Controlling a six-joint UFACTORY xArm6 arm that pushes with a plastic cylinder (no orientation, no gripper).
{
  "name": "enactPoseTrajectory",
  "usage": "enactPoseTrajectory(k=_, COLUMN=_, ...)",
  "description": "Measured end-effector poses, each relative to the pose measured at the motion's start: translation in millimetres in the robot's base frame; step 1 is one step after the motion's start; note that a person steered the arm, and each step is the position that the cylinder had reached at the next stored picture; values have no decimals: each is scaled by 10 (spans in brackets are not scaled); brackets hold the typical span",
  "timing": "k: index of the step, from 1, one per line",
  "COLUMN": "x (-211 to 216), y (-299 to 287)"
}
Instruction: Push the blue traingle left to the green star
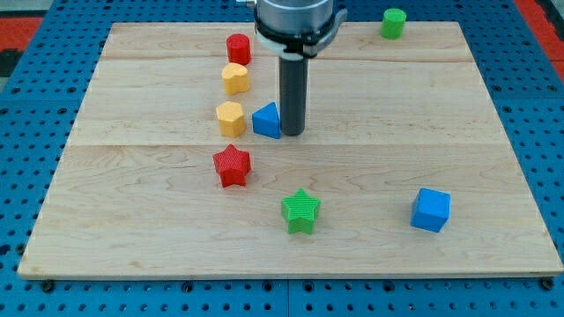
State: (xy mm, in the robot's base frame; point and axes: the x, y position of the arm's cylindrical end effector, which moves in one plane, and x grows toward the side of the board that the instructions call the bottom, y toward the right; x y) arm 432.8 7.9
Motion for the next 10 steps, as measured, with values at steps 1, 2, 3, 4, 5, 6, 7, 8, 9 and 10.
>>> enactPoseTrajectory(k=1, x=71, y=-89)
enactPoseTrajectory(k=2, x=-330, y=-59)
enactPoseTrajectory(k=3, x=-383, y=-60)
enactPoseTrajectory(k=4, x=-389, y=-278)
enactPoseTrajectory(k=5, x=-587, y=-548)
enactPoseTrajectory(k=6, x=-746, y=-506)
enactPoseTrajectory(k=7, x=-773, y=-574)
enactPoseTrajectory(k=8, x=-904, y=-535)
enactPoseTrajectory(k=9, x=-919, y=-618)
enactPoseTrajectory(k=10, x=-733, y=-1035)
